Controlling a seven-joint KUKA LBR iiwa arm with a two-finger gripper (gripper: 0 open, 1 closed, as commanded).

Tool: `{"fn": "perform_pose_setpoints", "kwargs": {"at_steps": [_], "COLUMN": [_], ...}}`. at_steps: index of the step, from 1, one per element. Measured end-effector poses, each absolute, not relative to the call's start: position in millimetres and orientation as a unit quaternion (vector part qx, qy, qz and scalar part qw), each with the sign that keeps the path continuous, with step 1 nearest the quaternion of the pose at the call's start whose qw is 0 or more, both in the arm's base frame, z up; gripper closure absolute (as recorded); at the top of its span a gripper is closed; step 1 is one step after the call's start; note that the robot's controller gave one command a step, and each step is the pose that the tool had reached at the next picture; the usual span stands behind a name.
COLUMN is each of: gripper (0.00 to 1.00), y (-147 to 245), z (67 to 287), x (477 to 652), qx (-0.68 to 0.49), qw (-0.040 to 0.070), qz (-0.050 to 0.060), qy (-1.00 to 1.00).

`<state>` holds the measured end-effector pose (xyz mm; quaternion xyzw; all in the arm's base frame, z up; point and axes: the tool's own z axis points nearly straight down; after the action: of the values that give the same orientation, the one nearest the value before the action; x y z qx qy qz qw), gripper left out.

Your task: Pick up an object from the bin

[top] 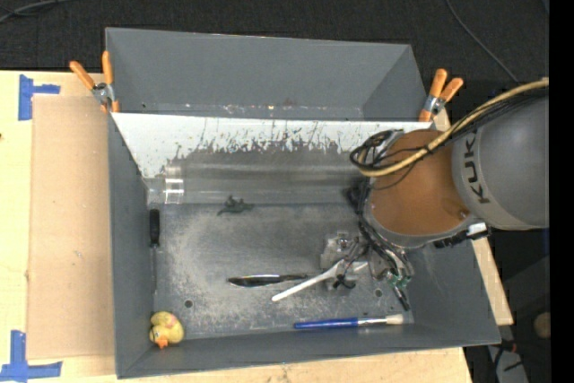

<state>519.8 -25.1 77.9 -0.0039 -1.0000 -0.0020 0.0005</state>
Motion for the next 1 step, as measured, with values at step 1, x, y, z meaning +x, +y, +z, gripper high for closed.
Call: {"fn": "perform_pose_setpoints", "kwargs": {"at_steps": [1], "gripper": [1.00], "y": [-24.2], "z": [123.2], "x": [517.8], "qx": [-0.005], "qw": [0.004], "qz": [-0.002], "qy": [-1.000]}}
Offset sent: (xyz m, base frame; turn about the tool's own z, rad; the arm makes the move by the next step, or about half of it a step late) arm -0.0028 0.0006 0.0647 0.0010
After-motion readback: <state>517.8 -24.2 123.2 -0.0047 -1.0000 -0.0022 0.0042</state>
